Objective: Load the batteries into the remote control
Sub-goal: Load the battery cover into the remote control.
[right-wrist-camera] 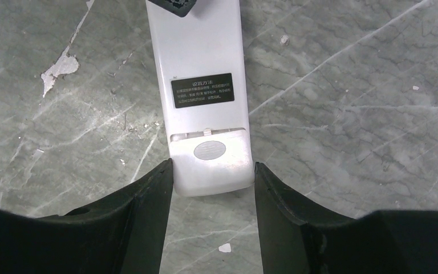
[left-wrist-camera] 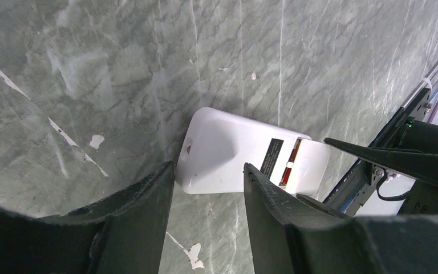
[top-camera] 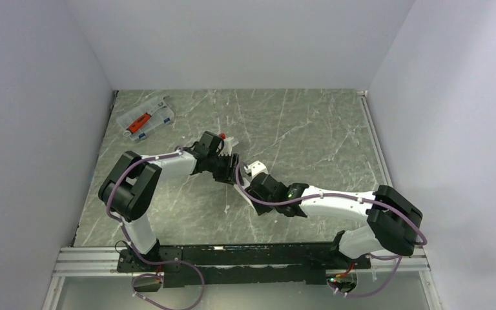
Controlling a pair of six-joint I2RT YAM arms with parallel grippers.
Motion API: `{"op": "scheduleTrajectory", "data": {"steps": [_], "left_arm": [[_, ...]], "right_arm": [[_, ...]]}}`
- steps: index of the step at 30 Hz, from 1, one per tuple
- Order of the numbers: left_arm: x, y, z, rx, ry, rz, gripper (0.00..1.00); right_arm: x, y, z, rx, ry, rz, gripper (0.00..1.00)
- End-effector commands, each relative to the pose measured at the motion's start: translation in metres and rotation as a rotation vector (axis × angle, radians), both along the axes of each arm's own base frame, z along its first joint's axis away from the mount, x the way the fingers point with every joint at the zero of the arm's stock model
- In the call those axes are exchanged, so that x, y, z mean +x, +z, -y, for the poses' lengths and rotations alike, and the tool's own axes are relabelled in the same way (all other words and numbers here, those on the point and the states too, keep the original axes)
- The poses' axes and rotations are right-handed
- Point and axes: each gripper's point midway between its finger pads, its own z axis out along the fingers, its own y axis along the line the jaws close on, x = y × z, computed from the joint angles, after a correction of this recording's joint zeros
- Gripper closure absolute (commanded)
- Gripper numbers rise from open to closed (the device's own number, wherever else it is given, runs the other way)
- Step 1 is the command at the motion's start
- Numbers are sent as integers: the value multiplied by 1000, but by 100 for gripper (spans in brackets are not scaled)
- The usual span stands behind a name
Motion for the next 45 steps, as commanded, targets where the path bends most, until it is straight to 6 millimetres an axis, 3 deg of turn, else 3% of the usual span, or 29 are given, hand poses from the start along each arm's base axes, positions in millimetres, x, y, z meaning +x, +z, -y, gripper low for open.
{"op": "scheduleTrajectory", "data": {"steps": [1, 32, 45], "left_arm": [[0, 5, 4, -29, -34, 25, 47], [-5, 6, 3, -44, -36, 18, 48], [-6, 6, 4, -56, -37, 13, 49]], "right_arm": [[10, 18, -16, 64, 8, 33, 65], [3, 11, 5, 13, -38, 17, 65], [8, 10, -1, -1, -37, 18, 65]]}}
